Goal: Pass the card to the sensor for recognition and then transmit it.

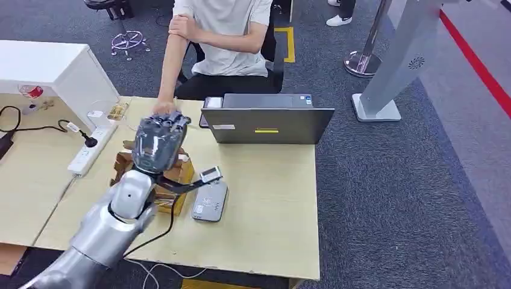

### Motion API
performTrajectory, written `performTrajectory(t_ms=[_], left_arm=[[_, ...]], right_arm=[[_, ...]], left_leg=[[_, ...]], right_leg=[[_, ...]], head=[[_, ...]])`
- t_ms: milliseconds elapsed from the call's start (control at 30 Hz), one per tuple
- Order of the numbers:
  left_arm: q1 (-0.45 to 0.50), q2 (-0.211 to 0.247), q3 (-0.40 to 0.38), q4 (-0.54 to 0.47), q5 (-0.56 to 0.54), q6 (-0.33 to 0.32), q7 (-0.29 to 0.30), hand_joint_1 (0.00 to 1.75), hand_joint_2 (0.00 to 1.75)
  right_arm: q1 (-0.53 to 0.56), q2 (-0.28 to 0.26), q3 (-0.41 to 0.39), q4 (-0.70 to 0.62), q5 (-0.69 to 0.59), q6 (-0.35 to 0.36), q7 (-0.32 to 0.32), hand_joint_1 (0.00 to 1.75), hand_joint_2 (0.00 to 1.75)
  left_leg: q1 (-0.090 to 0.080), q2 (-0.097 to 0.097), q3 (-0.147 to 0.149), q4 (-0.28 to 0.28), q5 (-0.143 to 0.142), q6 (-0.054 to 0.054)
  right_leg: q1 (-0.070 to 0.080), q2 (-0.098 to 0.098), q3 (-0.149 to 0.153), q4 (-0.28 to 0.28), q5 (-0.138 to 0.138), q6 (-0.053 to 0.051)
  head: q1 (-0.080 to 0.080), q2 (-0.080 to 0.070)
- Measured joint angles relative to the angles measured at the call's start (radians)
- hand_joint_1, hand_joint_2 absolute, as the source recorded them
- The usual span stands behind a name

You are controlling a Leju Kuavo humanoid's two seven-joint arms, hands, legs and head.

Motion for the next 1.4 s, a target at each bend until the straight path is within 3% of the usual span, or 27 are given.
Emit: performTrajectory(t_ms=[233,400,433,633,800,900,1033,1200,1333,1400], left_arm=[[-0.187,0.08,0.206,0.223,0.0,-0.019,-0.03,1.75,1.75],[-0.254,0.097,0.265,0.334,0.002,-0.02,-0.036,1.75,1.75],[-0.258,0.097,0.27,0.349,0.003,-0.02,-0.036,0.0,1.75],[-0.269,0.089,0.281,0.419,0.027,-0.062,-0.052,0.0,1.75],[-0.253,0.077,0.282,0.423,0.084,-0.055,-0.096,0.0,1.75],[-0.208,0.064,0.282,0.368,0.143,-0.091,-0.129,0.0,1.75],[-0.003,0.035,0.271,0.089,0.235,-0.132,-0.182,0.0,1.75],[0.32,0.021,0.195,-0.274,0.154,-0.091,-0.192,0.0,1.75],[0.504,0.025,0.155,-0.445,0.1,-0.095,-0.192,0.0,1.75],[0.586,0.036,0.129,-0.493,0.084,-0.157,-0.162,0.0,1.75]], right_arm=[[-0.021,0.008,0.001,0.0,0.01,0.007,0.016,0.0,1.75],[-0.021,0.01,0.001,0.0,0.007,0.007,0.014,0.0,1.75],[-0.021,0.01,0.001,0.0,0.007,0.007,0.014,0.0,1.75],[-0.021,0.011,0.001,0.0,0.007,0.013,0.009,0.0,1.75],[-0.02,0.011,-0.001,0.0,0.005,0.013,-0.001,0.0,1.75],[-0.017,0.011,-0.008,0.0,-0.007,0.016,-0.014,0.0,1.75],[-0.002,0.013,-0.035,0.002,-0.036,0.018,-0.041,0.0,1.75],[0.012,0.02,-0.077,0.002,-0.06,0.006,-0.053,0.0,1.75],[0.016,0.022,-0.107,0.002,-0.077,0.006,-0.067,0.0,1.75],[0.018,0.022,-0.122,0.002,-0.087,0.009,-0.077,0.0,1.75]], left_leg=[[0.0,0.0,-0.001,0.0,0.004,-0.003],[0.0,0.0,-0.001,0.0,0.004,-0.003],[0.0,0.0,-0.001,0.0,0.004,-0.003],[0.0,0.0,-0.002,0.0,0.004,-0.003],[0.0,0.0,-0.002,0.0,0.004,-0.003],[0.0,0.0,-0.002,0.0,0.003,-0.003],[-0.001,0.002,-0.003,-0.001,0.002,-0.003],[-0.001,0.007,-0.003,-0.001,-0.003,-0.002],[-0.001,0.007,-0.004,-0.001,-0.004,-0.001],[-0.001,0.006,-0.004,-0.001,-0.004,-0.001]], right_leg=[[0.0,0.0,-0.003,0.003,0.002,-0.004],[0.0,0.0,-0.003,0.003,0.002,-0.004],[0.0,0.0,-0.003,0.003,0.002,-0.004],[0.0,0.0,-0.004,0.002,0.002,-0.004],[0.0,0.0,-0.004,0.002,0.002,-0.004],[0.0,0.0,-0.004,0.002,0.002,-0.004],[-0.001,0.003,-0.005,0.002,0.002,-0.003],[-0.001,0.009,-0.007,0.001,0.001,-0.002],[-0.001,0.008,-0.007,0.0,0.0,-0.002],[-0.001,0.007,-0.007,0.0,-0.001,-0.002]], head=[[0.0,0.0],[-0.001,0.0],[-0.002,0.0],[-0.002,0.0],[-0.002,0.0],[-0.002,0.0],[0.0,0.0],[-0.002,0.0],[-0.002,0.0],[-0.002,0.0]])
